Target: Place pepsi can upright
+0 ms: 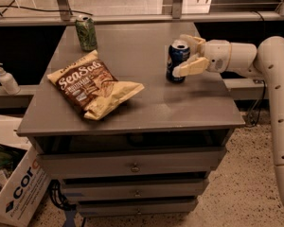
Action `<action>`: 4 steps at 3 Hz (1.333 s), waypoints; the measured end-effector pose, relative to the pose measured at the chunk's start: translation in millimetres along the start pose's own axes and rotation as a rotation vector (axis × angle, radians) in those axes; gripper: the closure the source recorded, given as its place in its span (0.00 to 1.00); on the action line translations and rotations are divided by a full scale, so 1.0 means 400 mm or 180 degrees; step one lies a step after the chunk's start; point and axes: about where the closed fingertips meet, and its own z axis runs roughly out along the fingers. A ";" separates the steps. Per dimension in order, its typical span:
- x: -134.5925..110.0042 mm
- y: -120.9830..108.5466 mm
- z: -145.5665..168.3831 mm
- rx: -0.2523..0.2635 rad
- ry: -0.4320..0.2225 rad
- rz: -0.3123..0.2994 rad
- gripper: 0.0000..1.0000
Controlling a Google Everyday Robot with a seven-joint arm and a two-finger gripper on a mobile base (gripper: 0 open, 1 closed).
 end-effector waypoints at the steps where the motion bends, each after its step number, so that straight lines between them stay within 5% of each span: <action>1: -0.006 -0.020 -0.058 -0.0144 -0.0216 -0.0064 0.00; 4: 0.018 -0.039 -0.146 -0.0301 -0.0361 -0.0123 0.00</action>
Offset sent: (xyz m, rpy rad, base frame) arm -0.0349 -0.0763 -0.0032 -0.1169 -0.0660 -0.1526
